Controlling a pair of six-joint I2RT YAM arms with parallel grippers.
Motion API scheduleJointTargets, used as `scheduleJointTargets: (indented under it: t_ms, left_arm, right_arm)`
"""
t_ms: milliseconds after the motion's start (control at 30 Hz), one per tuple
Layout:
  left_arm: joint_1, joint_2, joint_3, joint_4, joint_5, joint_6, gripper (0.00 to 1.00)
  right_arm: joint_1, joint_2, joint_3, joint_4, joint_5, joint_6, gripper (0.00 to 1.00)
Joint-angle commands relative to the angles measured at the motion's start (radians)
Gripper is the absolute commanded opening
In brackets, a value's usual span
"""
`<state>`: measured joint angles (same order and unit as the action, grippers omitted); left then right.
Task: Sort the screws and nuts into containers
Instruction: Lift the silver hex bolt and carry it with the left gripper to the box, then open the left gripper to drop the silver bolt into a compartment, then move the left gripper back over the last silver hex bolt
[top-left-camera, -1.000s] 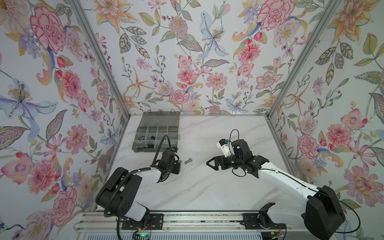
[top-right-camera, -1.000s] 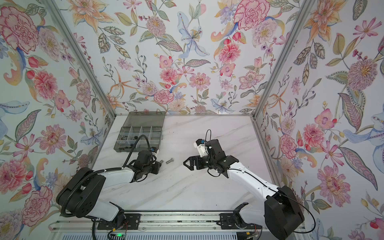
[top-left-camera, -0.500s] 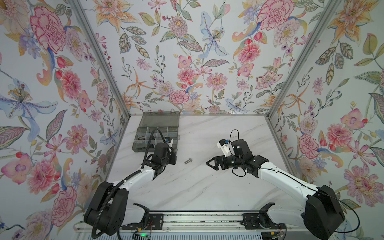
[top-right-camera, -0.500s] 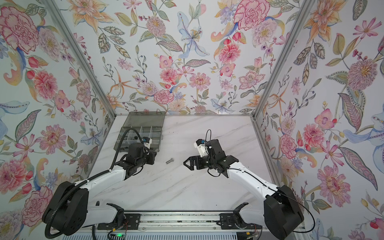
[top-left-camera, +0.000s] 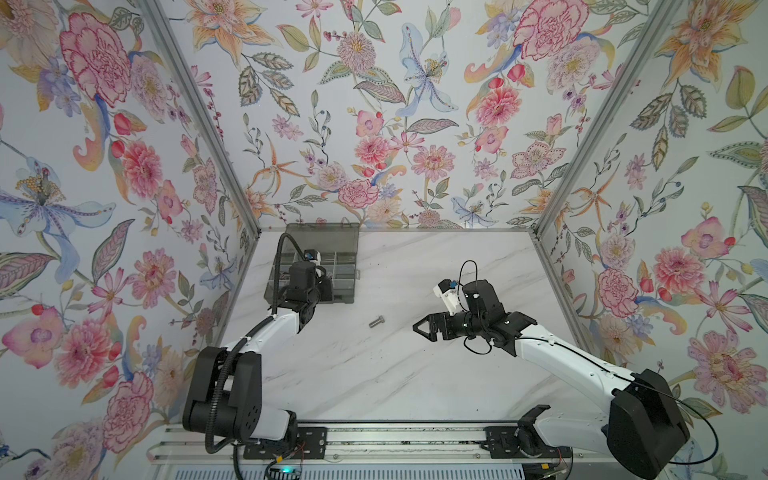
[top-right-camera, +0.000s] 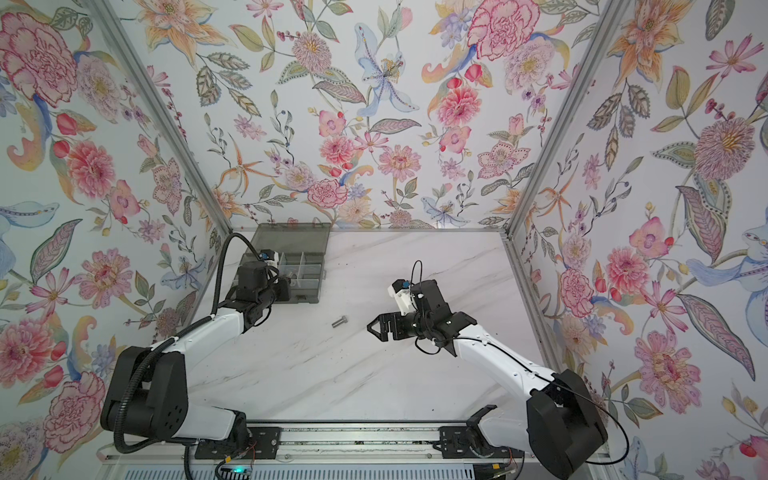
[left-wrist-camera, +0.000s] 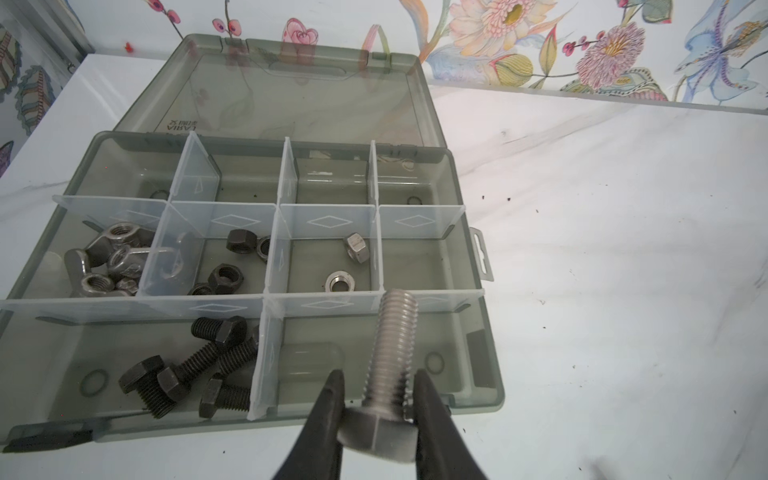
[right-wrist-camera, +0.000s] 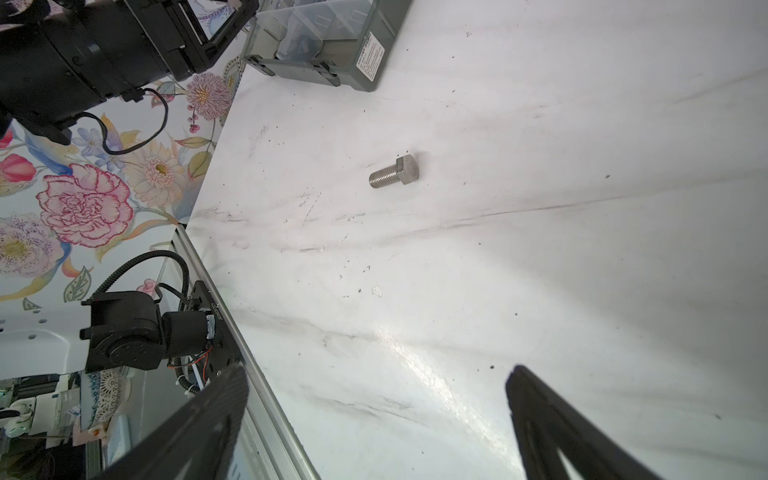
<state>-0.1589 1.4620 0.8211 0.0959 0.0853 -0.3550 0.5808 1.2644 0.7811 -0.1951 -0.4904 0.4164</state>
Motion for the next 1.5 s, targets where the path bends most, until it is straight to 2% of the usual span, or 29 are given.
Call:
scheduleJointTargets:
  t_ms: [0, 133, 367, 733, 800, 933, 1033, 1167, 1333, 1467]
  left_arm:
    - [0.027, 0.039, 0.057, 0.000, 0.053, 0.025, 0.00]
    - [0.054, 0.118, 0.085, -0.006, 0.152, 0.044, 0.00]
    - [0.061, 0.221, 0.110, -0.016, 0.189, 0.069, 0.00]
    - [0.062, 0.226, 0.076, 0.001, 0.196, 0.066, 0.01]
    - [0.062, 0.218, 0.062, 0.012, 0.179, 0.061, 0.15]
    - [0.062, 0.211, 0.058, 0.007, 0.159, 0.065, 0.30]
    - [0.062, 0.198, 0.058, 0.005, 0.158, 0.062, 0.32]
    - [0.062, 0.159, 0.044, 0.026, 0.159, 0.050, 0.43]
    - [0.057, 0.109, 0.028, 0.027, 0.171, 0.033, 0.50]
    - [0.028, 0.010, -0.011, 0.029, 0.187, 0.014, 0.53]
  right_arm:
    - [-0.007, -0.003, -0.019, 0.018, -0.004, 0.015, 0.99]
    - [-0.008, -0.002, -0.022, 0.019, -0.004, 0.018, 0.99]
    - [-0.013, -0.010, -0.032, 0.020, -0.002, 0.021, 0.99]
    - [-0.027, -0.019, -0.042, 0.019, -0.004, 0.022, 0.99]
    - [-0.027, -0.019, -0.045, 0.020, -0.005, 0.022, 0.99]
    - [-0.030, -0.021, -0.045, 0.020, -0.007, 0.024, 0.99]
    - [-0.030, -0.023, -0.045, 0.021, -0.008, 0.025, 0.99]
    - [-0.031, -0.026, -0.046, 0.019, -0.008, 0.025, 0.99]
    - [-0.033, -0.023, -0.046, 0.020, -0.008, 0.024, 0.99]
    - [-0.035, -0.022, -0.045, 0.019, -0.009, 0.022, 0.99]
